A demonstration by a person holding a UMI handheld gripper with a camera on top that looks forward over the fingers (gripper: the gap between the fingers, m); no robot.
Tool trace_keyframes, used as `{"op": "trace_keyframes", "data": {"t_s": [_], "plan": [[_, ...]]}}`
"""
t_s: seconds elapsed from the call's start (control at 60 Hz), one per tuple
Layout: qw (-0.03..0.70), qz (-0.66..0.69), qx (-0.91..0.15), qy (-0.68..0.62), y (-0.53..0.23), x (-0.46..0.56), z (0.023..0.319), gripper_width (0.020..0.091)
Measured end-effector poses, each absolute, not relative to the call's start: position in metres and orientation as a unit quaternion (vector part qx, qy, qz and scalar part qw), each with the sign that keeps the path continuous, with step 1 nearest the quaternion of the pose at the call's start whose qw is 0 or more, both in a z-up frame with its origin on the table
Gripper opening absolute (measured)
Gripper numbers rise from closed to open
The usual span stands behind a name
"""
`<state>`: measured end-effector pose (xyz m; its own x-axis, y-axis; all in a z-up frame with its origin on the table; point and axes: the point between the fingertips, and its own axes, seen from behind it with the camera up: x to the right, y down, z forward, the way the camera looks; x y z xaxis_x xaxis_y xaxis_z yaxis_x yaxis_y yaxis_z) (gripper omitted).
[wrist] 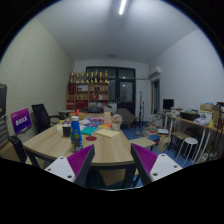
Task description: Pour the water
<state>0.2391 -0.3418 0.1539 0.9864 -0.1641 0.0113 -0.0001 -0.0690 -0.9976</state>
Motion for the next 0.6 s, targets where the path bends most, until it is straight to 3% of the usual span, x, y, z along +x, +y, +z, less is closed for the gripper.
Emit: {"op": "trace_keyframes", "data": {"t_s": [0.3, 0.6], "plan": [[0.684, -0.052, -0.727, 0.015, -0.295, 0.21, 0.139, 0.0795], [0.71, 0.012, -0.704, -0.023, -0.153, 0.114, 0.121, 0.0794]]}}
